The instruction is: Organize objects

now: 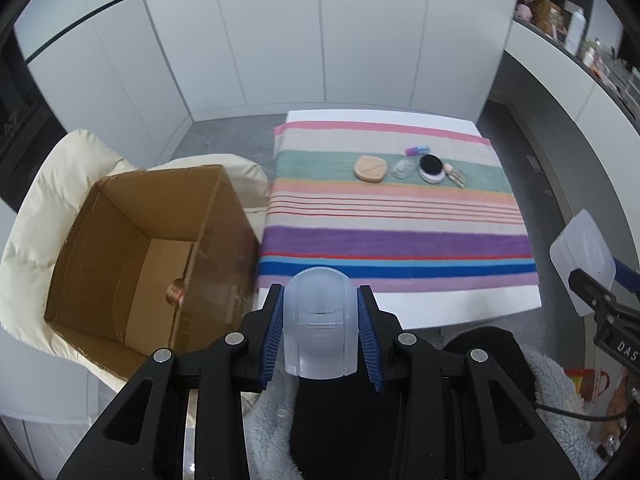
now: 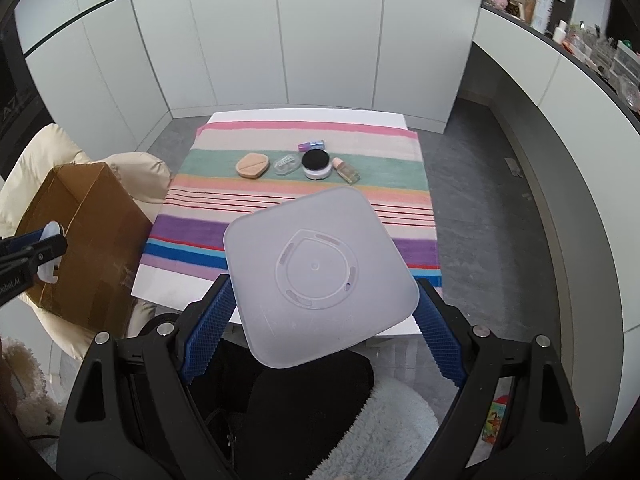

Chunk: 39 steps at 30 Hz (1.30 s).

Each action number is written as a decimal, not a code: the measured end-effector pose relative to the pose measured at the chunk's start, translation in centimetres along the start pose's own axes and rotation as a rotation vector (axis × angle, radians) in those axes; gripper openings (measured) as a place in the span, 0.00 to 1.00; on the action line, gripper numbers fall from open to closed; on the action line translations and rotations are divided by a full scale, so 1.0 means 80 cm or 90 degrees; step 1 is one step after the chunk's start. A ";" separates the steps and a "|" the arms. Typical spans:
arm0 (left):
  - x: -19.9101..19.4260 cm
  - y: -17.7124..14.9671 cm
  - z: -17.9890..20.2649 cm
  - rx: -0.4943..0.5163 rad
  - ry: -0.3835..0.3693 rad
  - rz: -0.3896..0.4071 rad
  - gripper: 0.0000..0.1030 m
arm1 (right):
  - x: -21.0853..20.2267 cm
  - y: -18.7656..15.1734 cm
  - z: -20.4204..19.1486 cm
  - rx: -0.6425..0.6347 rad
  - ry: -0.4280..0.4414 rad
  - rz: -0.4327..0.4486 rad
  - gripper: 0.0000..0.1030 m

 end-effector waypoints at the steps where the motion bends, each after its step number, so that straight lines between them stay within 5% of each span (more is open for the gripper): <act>1: 0.002 0.002 -0.005 -0.007 0.004 -0.001 0.36 | 0.003 0.002 -0.004 -0.004 0.003 -0.001 0.87; 39: 0.054 -0.040 -0.326 -0.331 0.150 -0.051 0.36 | 0.093 0.071 -0.365 -0.340 0.199 -0.023 0.87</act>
Point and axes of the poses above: each gripper's, at about its wrist camera, not at the fingertips, and x roughly the way its jaws point, z to its right, y to its top, the point moved 5 cm from there along x, roughly the way its jaws point, and after that the axes turned 10 degrees about y, right-handed, at the moved point
